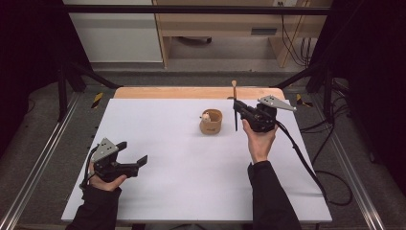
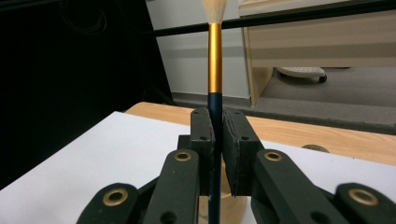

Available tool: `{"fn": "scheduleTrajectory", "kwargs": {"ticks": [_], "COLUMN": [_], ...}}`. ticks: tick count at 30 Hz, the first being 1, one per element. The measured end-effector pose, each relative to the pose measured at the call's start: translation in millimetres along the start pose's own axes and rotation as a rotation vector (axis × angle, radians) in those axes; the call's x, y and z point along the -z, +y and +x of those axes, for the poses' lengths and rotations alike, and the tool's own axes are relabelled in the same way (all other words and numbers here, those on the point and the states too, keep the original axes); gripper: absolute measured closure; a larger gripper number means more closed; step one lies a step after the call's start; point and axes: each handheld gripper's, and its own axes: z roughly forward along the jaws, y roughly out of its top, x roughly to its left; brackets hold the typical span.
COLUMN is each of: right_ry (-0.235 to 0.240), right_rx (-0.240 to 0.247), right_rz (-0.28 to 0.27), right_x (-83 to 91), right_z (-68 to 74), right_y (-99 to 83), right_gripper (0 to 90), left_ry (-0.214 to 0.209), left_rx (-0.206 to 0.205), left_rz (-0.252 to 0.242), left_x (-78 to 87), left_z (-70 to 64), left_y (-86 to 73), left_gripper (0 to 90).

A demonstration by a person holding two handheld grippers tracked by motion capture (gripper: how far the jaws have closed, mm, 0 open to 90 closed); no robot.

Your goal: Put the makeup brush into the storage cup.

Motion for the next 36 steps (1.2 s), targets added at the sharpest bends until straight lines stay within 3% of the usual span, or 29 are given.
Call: {"fn": "scheduleTrajectory", "kwargs": {"ticks": [27, 36], "right_ry": [-0.034, -0.024], "right_rx": [-0.027, -0.046], "right_rz": [-0.052, -0.071], "right_x": [-33.3, -42.2], "right_z": [-6.8, -6.2], "right_y": [7.7, 9.9], "right_gripper": [83.4, 83.5], "left_ry": [0.012, 0.016], "left_rx": [0.009, 0.01], "left_rz": [-0.01, -0.017], "left_x": [1.3, 2.9], "left_z": [4.1, 5.9], "left_y": [-1.7, -2.4], "left_gripper": [5.2, 5.2]}}
